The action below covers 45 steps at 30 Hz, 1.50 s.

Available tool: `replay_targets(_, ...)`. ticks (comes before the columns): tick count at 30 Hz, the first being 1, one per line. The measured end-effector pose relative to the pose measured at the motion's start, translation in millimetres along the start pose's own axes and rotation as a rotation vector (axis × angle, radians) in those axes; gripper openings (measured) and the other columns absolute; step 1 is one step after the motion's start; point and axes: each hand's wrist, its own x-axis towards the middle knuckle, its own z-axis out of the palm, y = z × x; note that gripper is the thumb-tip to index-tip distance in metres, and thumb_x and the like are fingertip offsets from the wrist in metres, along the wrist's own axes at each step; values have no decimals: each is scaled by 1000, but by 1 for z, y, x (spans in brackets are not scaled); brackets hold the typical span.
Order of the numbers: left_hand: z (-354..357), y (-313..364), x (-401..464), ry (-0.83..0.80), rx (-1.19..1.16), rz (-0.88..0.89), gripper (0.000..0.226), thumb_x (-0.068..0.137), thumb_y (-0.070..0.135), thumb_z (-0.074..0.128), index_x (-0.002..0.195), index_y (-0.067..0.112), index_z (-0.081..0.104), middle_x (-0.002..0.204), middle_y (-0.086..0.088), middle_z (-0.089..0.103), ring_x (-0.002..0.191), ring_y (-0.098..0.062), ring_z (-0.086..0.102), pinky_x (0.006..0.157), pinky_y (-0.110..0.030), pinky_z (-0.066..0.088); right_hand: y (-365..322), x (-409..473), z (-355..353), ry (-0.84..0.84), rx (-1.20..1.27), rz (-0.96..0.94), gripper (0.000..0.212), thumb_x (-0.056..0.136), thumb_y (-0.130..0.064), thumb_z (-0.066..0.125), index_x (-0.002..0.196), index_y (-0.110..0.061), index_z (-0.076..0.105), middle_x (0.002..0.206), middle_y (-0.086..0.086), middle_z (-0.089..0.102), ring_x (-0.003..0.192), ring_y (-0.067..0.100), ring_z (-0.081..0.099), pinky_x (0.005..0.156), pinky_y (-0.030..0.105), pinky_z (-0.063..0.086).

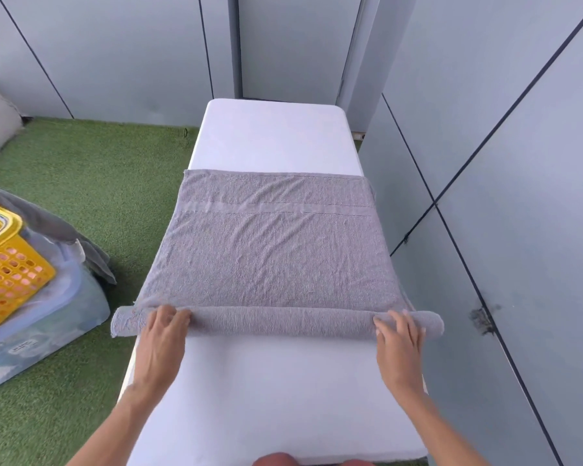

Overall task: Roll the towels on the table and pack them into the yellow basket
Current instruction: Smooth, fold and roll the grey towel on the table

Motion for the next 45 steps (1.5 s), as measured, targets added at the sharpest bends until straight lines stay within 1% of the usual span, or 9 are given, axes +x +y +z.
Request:
replay_targets(5,12,-5,3,-138,67,102,60,66,5,83,120,2,58,119,-14,57,109,-38,53,85,-49,50,1,2,5,-184,-119,-87,63,80,-16,73,137,-14,48,148,11,36,142,33,18,111,56,21)
replay_targets(12,4,-11,24,-278,146,5,32,87,1,54,115,16,61,111,1,61,109,-26,54,84,-39,44,5,31,-19,-363,-189,-120,36,91,-24,56,127,-22,53,124,-4,53,128,20,39,106,38,26)
replay_targets(17,-10,-21,47,-707,71,-26,31,93,11,50,122,20,59,118,-3,60,111,-23,54,93,-35,44,17,46,-36,-761,-1,11,23,83,-27,64,105,-29,60,106,-3,63,97,17,61,83,32,48)
replay_targets(24,3,-6,18,-100,-20,151,21,84,4,66,103,8,63,97,-7,55,86,-33,54,68,-47,51,-4,17,-21,-89,50,-6,38,87,-26,64,124,-24,58,127,-1,54,125,25,44,104,45,32)
replay_targets(29,23,-11,3,-150,3,252,63,69,12,83,125,2,54,117,-12,55,105,-30,47,92,-49,46,5,11,-11,-256,-96,-85,63,84,-36,67,141,-26,42,140,-6,43,139,23,25,111,50,23)
replay_targets(34,11,-5,26,-269,47,156,43,74,-3,72,115,8,64,101,-5,64,97,-32,61,88,-39,46,-8,29,-26,-334,-201,-66,42,90,-38,59,130,-31,50,123,-11,50,127,14,36,101,42,28)
replay_targets(37,-4,-1,39,-581,104,96,32,88,6,57,119,15,60,113,-2,61,110,-25,57,92,-34,43,0,29,-35,-547,-226,-82,34,91,-40,55,124,-31,51,122,-10,51,125,14,40,97,42,33)
replay_targets(41,-17,1,53,-889,35,43,46,91,13,56,136,21,50,133,0,53,125,-20,49,102,-27,37,21,36,-41,-773,87,108,33,81,-44,67,111,-41,56,99,-14,57,77,5,53,71,26,38)
replay_targets(45,-5,-8,36,-357,-126,46,36,93,11,48,126,20,60,113,-4,58,100,-30,59,86,-43,48,12,26,-27,-242,203,23,35,84,-29,69,118,-26,62,116,-2,56,110,21,55,96,39,37)
